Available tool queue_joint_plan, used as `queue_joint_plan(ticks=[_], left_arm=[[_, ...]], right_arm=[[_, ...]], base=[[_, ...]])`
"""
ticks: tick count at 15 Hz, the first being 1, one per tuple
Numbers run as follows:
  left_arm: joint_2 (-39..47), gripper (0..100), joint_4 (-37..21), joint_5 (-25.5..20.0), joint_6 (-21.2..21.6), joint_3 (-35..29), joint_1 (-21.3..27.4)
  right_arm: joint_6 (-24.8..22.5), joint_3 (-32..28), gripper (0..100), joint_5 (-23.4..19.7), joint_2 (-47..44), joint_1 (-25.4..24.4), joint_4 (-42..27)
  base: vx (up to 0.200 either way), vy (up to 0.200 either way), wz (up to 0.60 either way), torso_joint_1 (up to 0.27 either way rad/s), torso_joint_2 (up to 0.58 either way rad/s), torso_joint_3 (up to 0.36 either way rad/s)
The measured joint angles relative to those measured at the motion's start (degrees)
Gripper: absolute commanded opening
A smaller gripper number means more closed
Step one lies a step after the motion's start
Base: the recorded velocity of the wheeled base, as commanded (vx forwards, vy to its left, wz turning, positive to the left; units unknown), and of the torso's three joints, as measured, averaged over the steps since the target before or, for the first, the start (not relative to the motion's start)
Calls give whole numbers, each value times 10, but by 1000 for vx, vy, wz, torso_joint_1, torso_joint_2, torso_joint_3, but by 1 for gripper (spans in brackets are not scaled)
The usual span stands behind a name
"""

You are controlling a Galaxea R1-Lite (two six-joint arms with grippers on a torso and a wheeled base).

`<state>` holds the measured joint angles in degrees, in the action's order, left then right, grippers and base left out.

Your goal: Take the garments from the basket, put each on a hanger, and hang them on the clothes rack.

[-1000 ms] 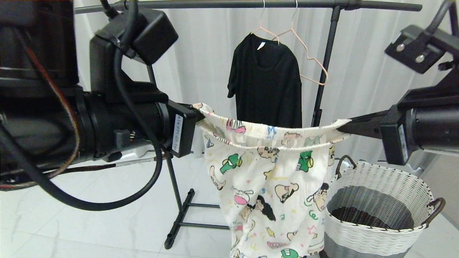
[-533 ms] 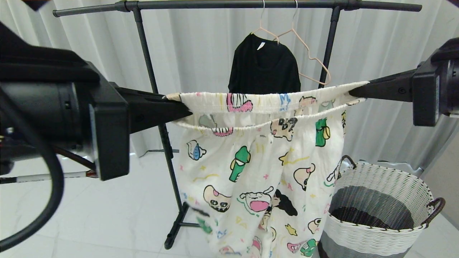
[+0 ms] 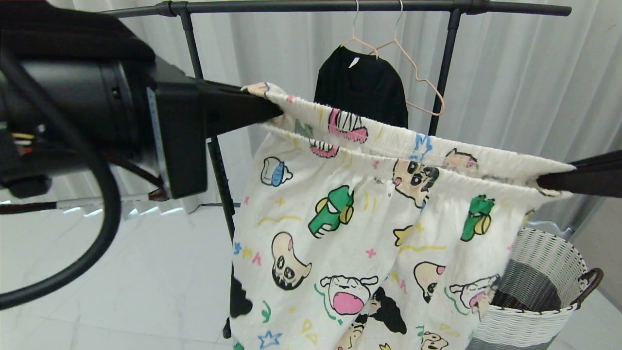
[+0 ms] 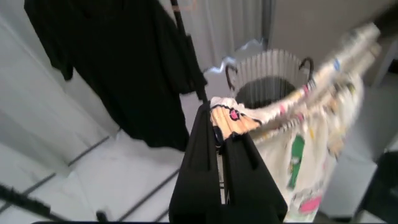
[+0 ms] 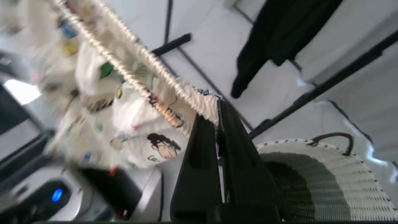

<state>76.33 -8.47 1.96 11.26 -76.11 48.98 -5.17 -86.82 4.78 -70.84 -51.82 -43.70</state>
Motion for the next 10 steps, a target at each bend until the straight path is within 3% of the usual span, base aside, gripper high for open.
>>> queue_joint_plan(ticks=[4,10], left_arm=[[31,0,27,-91,70,-7,-1],[39,0,27,-84,61,-6,-28]], right_arm=[[33,5,0,1,26,-96,-36],[38,11,0,12,26,-119,-36]], base=[[0,0,0,0,0,0],[0,0,0,0,0,0]])
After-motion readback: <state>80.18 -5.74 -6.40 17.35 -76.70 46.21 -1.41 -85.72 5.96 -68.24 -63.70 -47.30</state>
